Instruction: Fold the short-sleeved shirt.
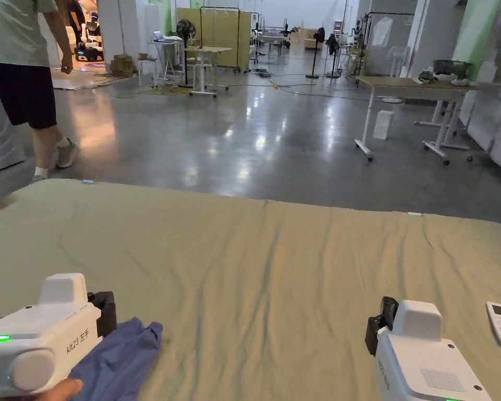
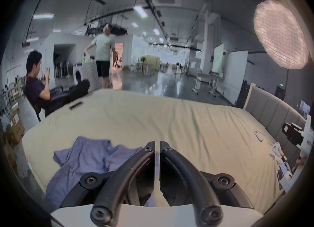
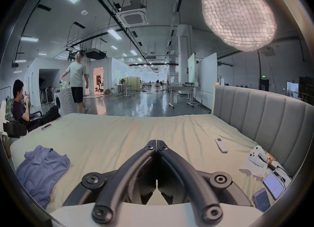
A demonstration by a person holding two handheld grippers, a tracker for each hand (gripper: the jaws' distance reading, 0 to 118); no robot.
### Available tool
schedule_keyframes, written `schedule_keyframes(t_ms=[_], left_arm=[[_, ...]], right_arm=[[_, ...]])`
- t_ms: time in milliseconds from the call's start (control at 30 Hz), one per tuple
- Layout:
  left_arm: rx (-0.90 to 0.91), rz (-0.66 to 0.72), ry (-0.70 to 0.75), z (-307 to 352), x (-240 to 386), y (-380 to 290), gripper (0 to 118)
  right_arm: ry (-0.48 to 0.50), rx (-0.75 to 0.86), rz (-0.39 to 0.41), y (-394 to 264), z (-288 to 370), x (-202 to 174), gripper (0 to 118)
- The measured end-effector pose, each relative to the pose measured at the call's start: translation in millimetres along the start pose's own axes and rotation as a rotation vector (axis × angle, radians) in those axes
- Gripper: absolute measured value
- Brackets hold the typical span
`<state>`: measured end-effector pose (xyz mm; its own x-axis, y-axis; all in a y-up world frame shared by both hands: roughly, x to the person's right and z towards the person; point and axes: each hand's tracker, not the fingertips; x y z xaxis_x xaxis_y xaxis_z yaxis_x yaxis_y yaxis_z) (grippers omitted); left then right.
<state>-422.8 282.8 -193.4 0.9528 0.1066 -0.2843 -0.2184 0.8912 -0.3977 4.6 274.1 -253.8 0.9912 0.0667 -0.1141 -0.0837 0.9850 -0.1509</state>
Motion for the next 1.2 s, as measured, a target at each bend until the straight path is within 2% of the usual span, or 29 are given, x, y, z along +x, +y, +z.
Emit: schedule_keyframes(t_ms=[100,167,200,267,300,333,367,400,500,567,600,700,733,767,833,867,933,1000,1067,1200], left_arm=[[-0.110,0.025,0.054,-8.8,-40.7,-1.9,5],[-0.165,-0.010,0.080,-17.6,-63.4,-8.7,6],[-0.192,-0.025,0.119,-22.5,-73.7,-13.9,12],[-0.262,-0.036,0.158,-34.7,-91.8,-25.0,37],[-0.309,-0.028,0.149,-42.1,-99.8,-31.5,53],[-0.348,-0.010,0.143,-49.2,-106.5,-38.1,80],[-0.396,0.002,0.143,-56.1,-111.4,-46.3,93],[-0.437,0.011,0.139,-61.0,-114.8,-54.4,97],[-0.502,0.049,0.121,-79.0,-116.4,-75.4,97],[-0.513,0.035,0.132,-88.4,-113.1,-89.1,93],[-0.540,0.014,0.160,-94.8,-111.4,-96.5,82],[-0.595,-0.102,0.215,-114.5,-115.4,-118.4,64],[-0.609,-0.150,0.247,-117.9,-113.4,-126.5,40],[-0.582,-0.145,0.228,-117.4,-111.8,-131.0,34],[-0.538,-0.137,0.238,-115.4,-114.6,-134.8,33],[-0.535,-0.138,0.226,-115.8,-113.5,-134.7,28],[-0.523,-0.159,0.182,-115.7,-112.9,-140.3,8],[-0.520,-0.205,0.193,-118.3,-111.5,-143.5,5],[-0.515,-0.190,0.194,-105.9,-101.8,-140.2,3],[-0.401,0.022,0.121,-91.0,-121.1,-126.5,3]], right_arm=[[0.024,-0.023,-0.007,-8.6,-5.1,-9.4,0],[0.036,-0.037,-0.001,-12.9,-7.2,-16.9,0],[0.042,-0.045,-0.002,-16.3,-10.4,-18.9,0],[0.062,-0.067,-0.008,-20.6,-14.8,-23.4,0],[0.070,-0.078,-0.016,-22.6,-16.3,-25.2,0],[0.073,-0.089,-0.018,-29.4,-21.7,-25.6,0],[0.073,-0.094,-0.014,-33.9,-25.0,-26.7,0],[0.075,-0.100,-0.009,-35.8,-26.2,-28.3,0],[0.081,-0.112,0.001,-35.3,-23.1,-31.6,0],[0.082,-0.120,0.006,-36.6,-23.6,-32.3,0],[0.081,-0.121,0.009,-35.8,-19.3,-32.5,0],[0.079,-0.126,0.024,-36.7,-13.8,-32.5,0],[0.074,-0.127,0.029,-37.1,-14.2,-31.4,0],[0.074,-0.128,0.032,-37.5,-13.5,-30.8,0],[0.073,-0.129,0.040,-38.7,-11.3,-29.9,0],[0.070,-0.130,0.042,-41.3,-12.0,-29.9,0],[0.069,-0.134,0.042,-43.7,-12.7,-29.7,0],[0.070,-0.141,0.042,-43.5,-10.3,-30.5,0],[0.070,-0.146,0.042,-45.0,-8.5,-31.2,0],[0.071,-0.153,0.039,-44.9,-4.5,-31.9,0]])
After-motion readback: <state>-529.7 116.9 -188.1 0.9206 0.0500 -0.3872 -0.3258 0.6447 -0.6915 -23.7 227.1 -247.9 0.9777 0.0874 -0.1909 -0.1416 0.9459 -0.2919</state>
